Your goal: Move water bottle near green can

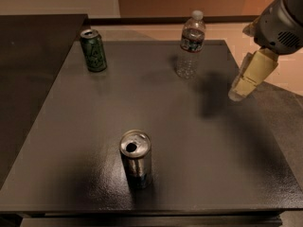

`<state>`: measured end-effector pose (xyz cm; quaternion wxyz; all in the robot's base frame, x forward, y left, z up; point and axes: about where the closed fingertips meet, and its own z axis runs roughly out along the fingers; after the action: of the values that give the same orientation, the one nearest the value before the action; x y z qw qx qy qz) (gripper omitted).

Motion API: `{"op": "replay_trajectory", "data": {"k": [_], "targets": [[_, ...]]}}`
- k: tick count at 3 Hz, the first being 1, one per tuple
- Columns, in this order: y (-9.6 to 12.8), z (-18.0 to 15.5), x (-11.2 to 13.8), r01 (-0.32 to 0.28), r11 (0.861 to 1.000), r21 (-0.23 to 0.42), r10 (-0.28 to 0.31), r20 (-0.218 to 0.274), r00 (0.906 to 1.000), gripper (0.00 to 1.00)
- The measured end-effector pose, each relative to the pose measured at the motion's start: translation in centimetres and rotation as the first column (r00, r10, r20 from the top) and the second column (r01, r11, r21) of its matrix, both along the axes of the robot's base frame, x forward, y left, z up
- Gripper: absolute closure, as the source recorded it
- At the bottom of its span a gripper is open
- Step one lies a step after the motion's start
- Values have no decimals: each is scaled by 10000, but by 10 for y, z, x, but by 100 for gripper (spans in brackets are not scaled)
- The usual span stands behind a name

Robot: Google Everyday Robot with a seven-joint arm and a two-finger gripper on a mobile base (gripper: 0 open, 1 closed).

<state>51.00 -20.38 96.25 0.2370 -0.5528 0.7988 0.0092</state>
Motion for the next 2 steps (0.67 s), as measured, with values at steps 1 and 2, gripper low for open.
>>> {"op": "replay_trajectory", "data": {"k": [1,2], "targets": [[5,-3,37,403,9941,1010,-446,412,9982,0],[9,-5,71,743,9796,1866,-883,683,9937,0]]}}
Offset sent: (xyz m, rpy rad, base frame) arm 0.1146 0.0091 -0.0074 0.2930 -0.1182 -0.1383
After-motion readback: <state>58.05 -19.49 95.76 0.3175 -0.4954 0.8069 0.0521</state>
